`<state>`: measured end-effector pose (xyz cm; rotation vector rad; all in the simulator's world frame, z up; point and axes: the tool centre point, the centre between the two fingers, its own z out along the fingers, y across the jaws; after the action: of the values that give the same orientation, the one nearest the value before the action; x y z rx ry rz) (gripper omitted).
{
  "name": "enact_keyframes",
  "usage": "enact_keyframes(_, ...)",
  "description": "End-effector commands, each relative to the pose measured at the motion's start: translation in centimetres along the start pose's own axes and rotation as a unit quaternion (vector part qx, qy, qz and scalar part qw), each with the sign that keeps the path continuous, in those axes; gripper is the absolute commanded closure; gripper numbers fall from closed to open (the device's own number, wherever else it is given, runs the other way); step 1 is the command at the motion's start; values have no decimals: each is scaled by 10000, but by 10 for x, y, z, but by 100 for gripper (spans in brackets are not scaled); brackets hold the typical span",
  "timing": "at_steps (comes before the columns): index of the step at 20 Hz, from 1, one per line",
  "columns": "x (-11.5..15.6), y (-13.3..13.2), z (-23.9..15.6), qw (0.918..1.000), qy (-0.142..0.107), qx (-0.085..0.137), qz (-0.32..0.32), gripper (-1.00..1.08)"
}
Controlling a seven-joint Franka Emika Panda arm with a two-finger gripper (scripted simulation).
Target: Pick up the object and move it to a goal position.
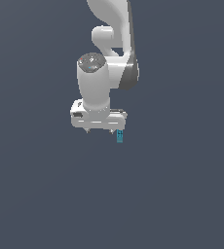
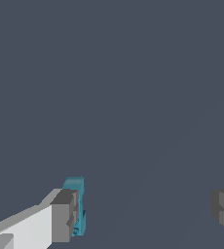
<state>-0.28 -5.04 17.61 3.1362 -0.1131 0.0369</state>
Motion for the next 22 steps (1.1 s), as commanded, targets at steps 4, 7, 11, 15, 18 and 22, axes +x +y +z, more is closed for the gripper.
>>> enact_keyframes(4, -16, -19, 22, 10000, -26, 2, -49, -92)
enact_keyframes(7, -30, -34, 39, 10000, -44, 4, -88, -92)
enact_keyframes(11, -55, -56, 65, 9999, -72, 7, -149, -92)
enact_keyframes(15, -76, -72, 83, 9998, -94, 10, -199, -92)
enact_keyframes(18, -88, -80, 93, 9997, -106, 12, -226, -92)
enact_keyframes(22, -98, -86, 100, 9996, -115, 14, -247, -92)
